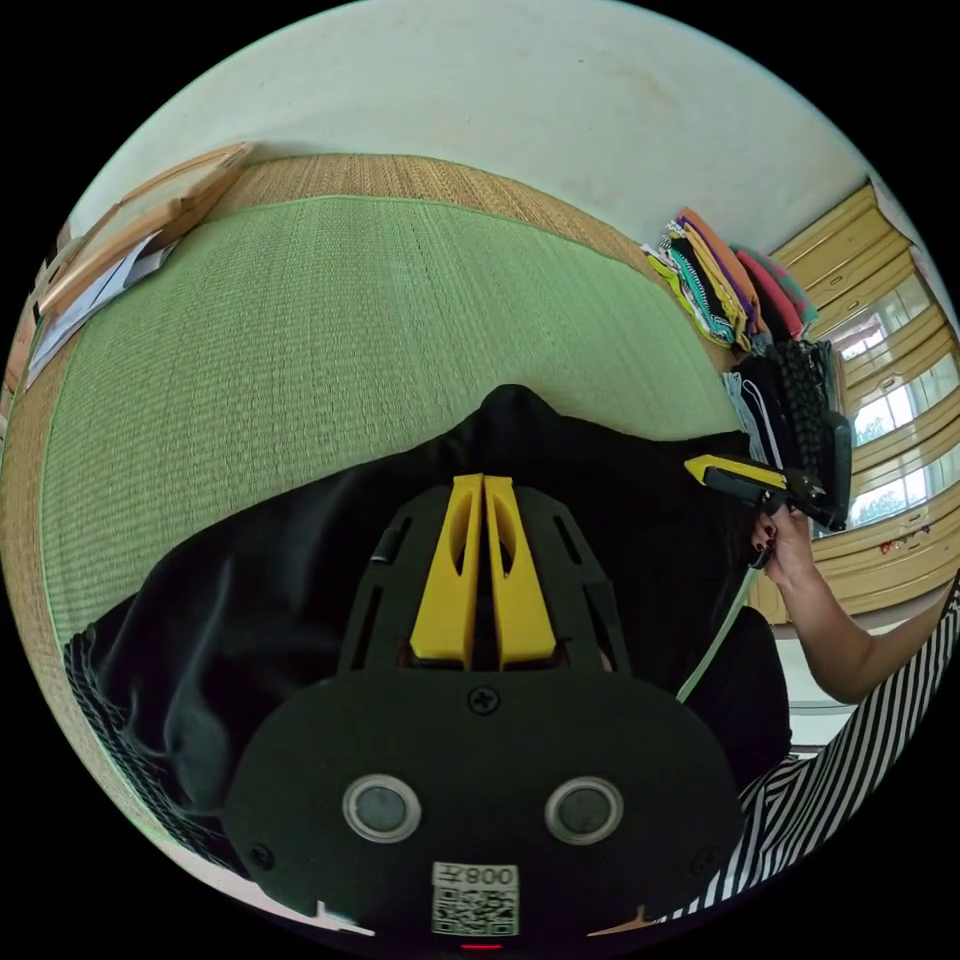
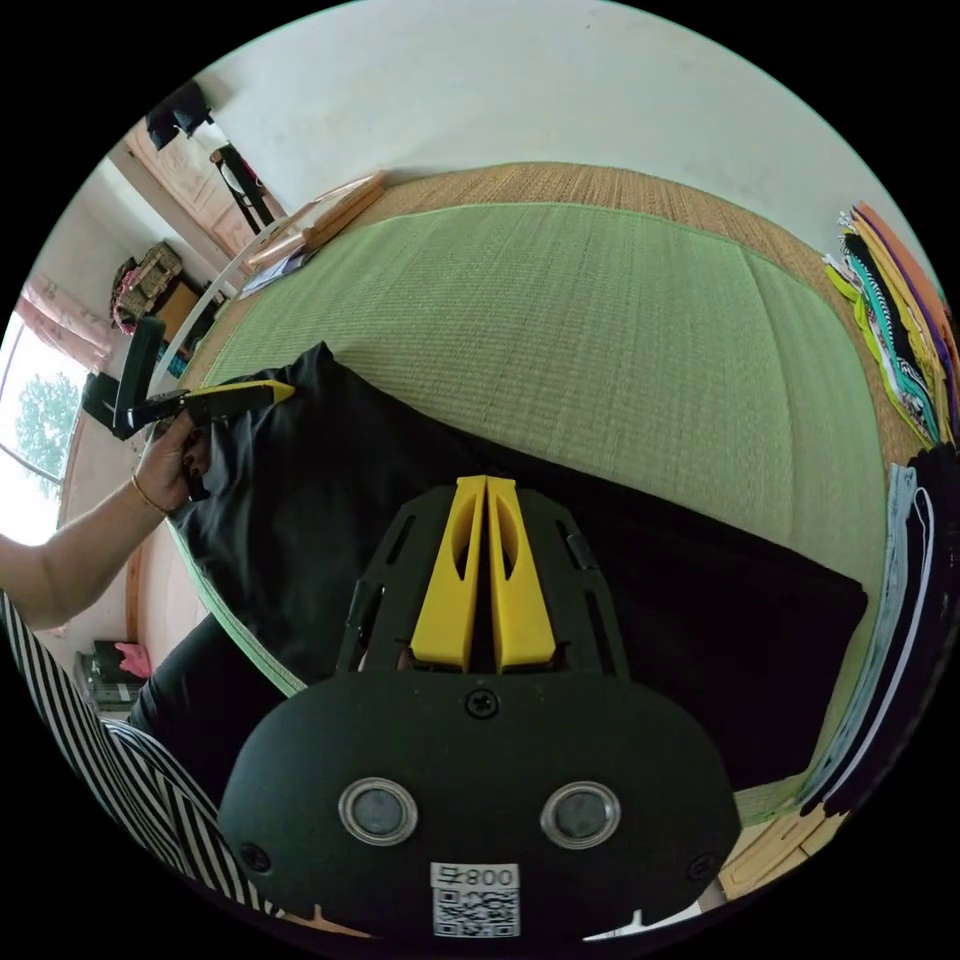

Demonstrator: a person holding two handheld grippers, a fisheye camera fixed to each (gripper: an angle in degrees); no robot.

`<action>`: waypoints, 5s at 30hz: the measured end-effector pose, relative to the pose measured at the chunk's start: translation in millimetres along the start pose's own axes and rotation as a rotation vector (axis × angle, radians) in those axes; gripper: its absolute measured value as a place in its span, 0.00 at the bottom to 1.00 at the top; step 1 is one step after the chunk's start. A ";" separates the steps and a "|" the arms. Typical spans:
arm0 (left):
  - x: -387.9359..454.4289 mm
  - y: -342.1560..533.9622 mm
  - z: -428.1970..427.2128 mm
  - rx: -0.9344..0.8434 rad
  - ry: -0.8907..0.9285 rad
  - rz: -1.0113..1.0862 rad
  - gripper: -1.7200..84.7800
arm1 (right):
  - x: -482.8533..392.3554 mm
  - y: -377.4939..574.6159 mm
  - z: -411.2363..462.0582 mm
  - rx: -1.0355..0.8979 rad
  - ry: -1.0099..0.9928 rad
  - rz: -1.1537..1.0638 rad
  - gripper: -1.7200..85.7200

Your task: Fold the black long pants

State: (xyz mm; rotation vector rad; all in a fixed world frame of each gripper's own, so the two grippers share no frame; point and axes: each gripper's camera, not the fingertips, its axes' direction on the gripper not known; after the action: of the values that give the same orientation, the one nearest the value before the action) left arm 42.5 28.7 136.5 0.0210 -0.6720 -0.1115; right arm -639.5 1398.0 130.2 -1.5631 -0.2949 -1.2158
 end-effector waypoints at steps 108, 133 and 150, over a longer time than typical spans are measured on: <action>481.6 12.1 -207.6 -0.183 0.148 0.558 0.04 | 188.8 303.6 274.1 0.168 0.300 0.499 0.04; 542.8 29.9 -233.8 -0.175 0.223 0.570 0.06 | 181.2 471.5 276.6 0.281 0.138 0.597 0.08; 697.2 -11.3 -165.3 -0.298 0.213 0.868 0.10 | 248.8 545.8 263.3 0.254 0.170 0.665 0.12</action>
State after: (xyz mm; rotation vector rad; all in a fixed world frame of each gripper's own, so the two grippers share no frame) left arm 685.9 -61.9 438.9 -0.5352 -0.4007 0.6189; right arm 3.4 1310.1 40.5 -1.1850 0.1720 -0.7426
